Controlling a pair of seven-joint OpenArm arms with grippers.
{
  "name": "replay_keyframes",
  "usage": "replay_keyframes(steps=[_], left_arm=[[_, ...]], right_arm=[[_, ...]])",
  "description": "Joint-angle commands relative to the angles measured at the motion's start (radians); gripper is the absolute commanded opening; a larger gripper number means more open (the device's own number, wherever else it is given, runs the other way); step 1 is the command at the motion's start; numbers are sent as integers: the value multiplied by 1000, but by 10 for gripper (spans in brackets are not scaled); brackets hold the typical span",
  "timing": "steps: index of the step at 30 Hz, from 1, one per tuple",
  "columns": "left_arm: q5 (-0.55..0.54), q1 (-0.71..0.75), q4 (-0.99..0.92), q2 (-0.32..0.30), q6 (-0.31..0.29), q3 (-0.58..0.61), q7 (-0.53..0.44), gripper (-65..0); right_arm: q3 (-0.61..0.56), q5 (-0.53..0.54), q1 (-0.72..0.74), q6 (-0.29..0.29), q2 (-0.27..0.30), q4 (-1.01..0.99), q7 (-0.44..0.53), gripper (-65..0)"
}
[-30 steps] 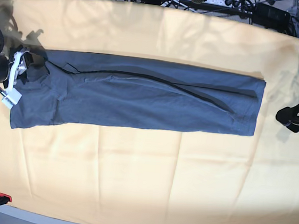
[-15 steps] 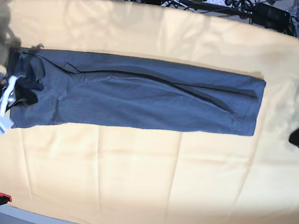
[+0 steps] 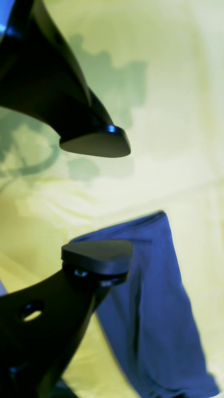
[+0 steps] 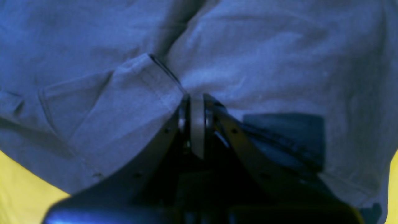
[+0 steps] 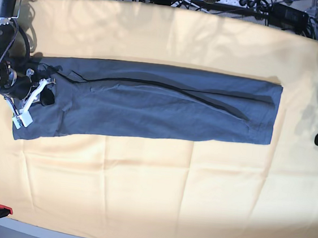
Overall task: Fold the T-shirt properly
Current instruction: 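Release the strip ends and move both grippers back to the strip ends, then pinch both ends of the grey strip with both grippers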
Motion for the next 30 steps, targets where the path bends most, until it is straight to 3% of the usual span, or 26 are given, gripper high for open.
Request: replay_keyframes(steps=[1, 6, 15, 23, 30], left_arm=[[22, -3, 10, -13, 12, -11, -24, -226], [183, 48, 8, 67, 82, -11, -105, -226], [282, 50, 8, 238, 83, -10, -116, -226], [233, 68, 8, 370, 81, 2, -101, -226], [166, 114, 8, 406, 37, 116, -82, -226]], right_arm=[[-2, -19, 1, -3, 6, 3, -20, -650], [-1, -20, 0, -3, 7, 3, -30, -650], [-1, -20, 0, -2, 7, 3, -31, -650], [-1, -20, 0, 4, 8, 3, -30, -650], [-1, -20, 0, 5, 8, 3, -30, -650]])
